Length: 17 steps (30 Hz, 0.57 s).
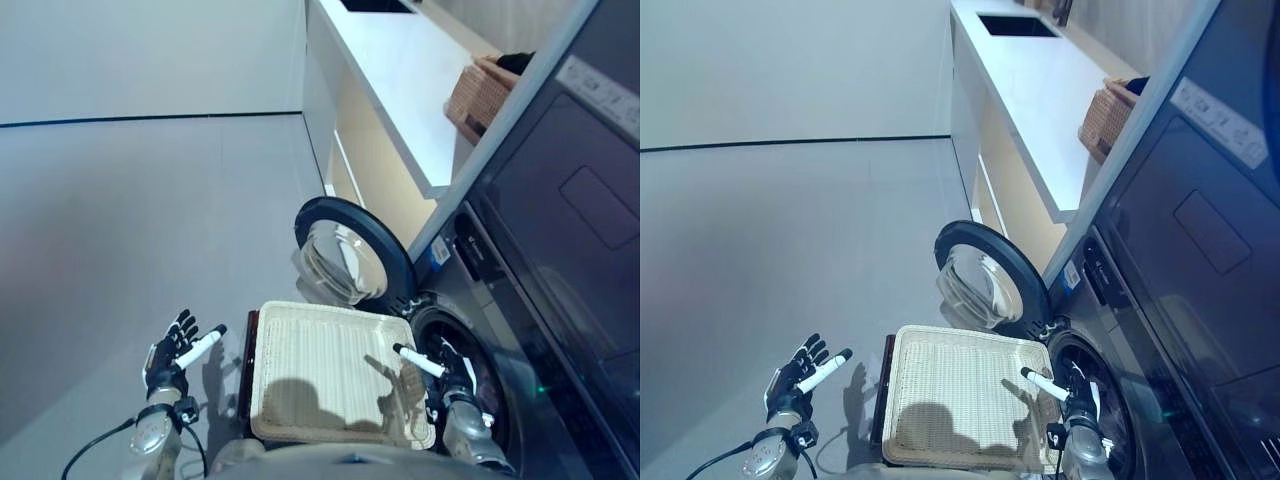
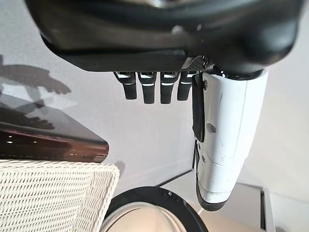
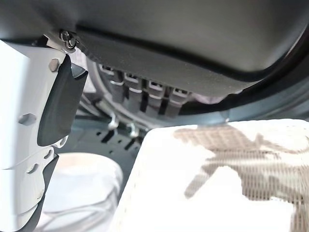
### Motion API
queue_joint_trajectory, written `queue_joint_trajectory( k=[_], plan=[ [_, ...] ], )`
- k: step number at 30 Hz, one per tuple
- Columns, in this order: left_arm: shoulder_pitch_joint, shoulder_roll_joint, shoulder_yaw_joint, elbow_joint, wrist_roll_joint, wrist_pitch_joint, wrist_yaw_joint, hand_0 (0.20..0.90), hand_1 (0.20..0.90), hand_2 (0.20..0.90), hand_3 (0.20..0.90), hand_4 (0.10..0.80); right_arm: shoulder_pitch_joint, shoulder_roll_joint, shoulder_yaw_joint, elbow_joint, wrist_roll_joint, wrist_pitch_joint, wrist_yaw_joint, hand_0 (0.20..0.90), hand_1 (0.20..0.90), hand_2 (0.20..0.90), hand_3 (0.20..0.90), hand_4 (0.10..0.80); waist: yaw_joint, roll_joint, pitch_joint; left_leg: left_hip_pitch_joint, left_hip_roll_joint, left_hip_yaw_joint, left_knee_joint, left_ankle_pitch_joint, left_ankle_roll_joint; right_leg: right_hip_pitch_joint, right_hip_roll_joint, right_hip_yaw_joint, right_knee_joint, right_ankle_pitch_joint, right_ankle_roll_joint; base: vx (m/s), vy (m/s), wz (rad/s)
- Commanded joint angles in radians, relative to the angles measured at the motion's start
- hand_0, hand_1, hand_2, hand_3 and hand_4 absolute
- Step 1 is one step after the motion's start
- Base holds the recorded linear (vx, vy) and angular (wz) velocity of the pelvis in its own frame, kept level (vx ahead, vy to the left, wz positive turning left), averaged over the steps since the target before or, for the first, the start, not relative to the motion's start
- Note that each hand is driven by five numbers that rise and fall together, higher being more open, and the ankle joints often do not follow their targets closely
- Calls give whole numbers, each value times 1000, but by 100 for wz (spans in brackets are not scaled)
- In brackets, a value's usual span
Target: Pick up the clothes and place them into the washing machine
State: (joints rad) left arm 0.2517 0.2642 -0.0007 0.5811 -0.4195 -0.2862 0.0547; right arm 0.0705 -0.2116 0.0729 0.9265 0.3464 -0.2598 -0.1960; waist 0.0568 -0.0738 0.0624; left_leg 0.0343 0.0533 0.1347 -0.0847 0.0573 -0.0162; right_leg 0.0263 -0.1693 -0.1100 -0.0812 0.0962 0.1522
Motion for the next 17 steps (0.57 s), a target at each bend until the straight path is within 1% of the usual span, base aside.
queue_joint_trajectory(
  k=[1, 4, 7, 17],
  plan=[
    [-58, 11, 35, 9, 42, -64, 10, 900, 900, 900, 900, 800, -16, -36, 21, -66, -115, -44, -27, 900, 900, 900, 900, 800, -3, 22, -35, -19, 31, -27, -3, 22, -66, -37, 7, -39, 39, 23, 17, 0, 0, 0],
    [-67, 8, 24, 20, 51, -64, 15, 900, 900, 900, 900, 800, -24, -24, 40, -26, -138, -35, -35, 900, 900, 900, 900, 800, -4, 22, -39, -14, 31, -25, -3, 22, -65, -31, 5, -41, 36, 27, 18, 0, 0, 0],
    [-67, 9, 26, 18, 48, -66, 15, 900, 900, 900, 900, 800, -25, -26, 63, -39, -159, -32, -31, 900, 900, 900, 900, 800, -2, 22, -41, -6, 29, -25, -3, 21, -64, -23, 5, -42, 34, 29, 19, 0, 0, 0],
    [-48, -2, 31, 18, 42, -61, 8, 900, 900, 900, 900, 800, -13, -24, 56, -48, -144, -29, -23, 900, 900, 900, 900, 800, 3, 17, -47, 12, 32, -18, -3, 16, -64, -4, 5, -44, 28, 26, 19, 0, 0, 0]
  ],
)
